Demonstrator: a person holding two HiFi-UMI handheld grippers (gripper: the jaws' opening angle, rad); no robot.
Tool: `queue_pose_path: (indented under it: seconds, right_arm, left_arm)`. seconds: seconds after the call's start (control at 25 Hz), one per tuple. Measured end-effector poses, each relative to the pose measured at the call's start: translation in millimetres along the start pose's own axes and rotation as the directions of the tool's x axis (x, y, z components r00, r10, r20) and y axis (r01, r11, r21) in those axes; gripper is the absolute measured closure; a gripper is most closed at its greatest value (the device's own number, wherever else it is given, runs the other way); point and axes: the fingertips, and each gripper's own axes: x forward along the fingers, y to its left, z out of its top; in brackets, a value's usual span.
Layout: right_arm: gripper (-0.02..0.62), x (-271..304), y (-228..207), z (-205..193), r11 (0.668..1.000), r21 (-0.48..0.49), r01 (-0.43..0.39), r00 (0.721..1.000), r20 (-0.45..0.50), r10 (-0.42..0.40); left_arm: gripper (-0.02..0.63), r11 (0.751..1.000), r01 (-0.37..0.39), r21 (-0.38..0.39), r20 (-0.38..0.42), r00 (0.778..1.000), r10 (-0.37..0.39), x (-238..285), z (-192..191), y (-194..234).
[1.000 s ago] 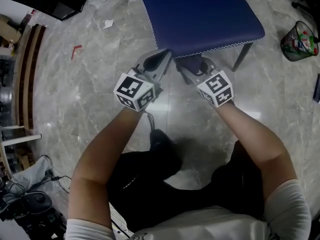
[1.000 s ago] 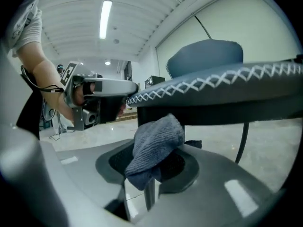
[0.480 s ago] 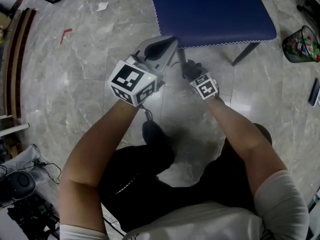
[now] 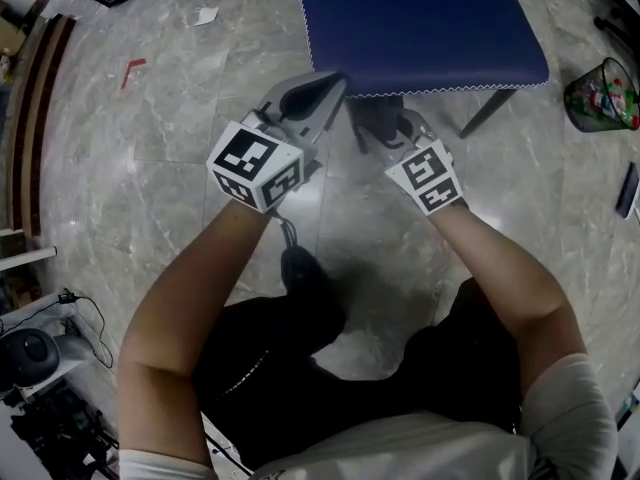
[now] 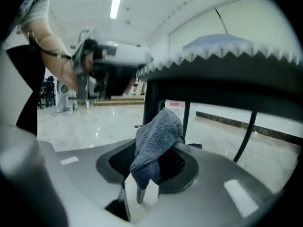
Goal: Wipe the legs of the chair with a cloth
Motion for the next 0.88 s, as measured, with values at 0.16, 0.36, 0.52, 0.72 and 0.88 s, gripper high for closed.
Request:
queue_pose_path:
  seconds: [0.16, 0.36, 0.52, 0.72, 0.88]
  right_arm:
    - [0.477, -18, -3, 45, 0.999, 0.053, 0.004, 0.994, 0.107, -0.009]
    - [0.468, 12, -4, -20, 0.997, 0.071, 0.025, 0.999, 0.046, -0.029]
    - [0.466, 30, -2, -60, 0.996, 0.083, 0.032, 0.999, -0.006, -0.031]
    - [0.466, 51, 6, -115, 0.993, 0.112, 0.034, 0.991, -0.134, -0.019]
    - [0.468, 72, 12, -174, 0.975, 0.219, 0.017, 0.949, -0.311, 0.053]
  left_arm:
    - [0.600, 1.000, 0.001, -0.006, 0.008, 1.000, -0.001, 1, -2, -1]
    - [0.600, 1.000, -0.002, 0.001, 0.026, 1.000, 0.002, 1, -3, -1]
    - [0.600, 1.000, -0.003, 0.011, 0.038, 0.999, 0.003, 3, -1, 2]
    - [0.600, 1.000, -0.006, -0.020, 0.038, 0.999, 0.007, 2, -1, 5]
    - [0.600, 1.000, -0.012, -0.014, 0.029, 1.000, 0.012, 1, 0, 7]
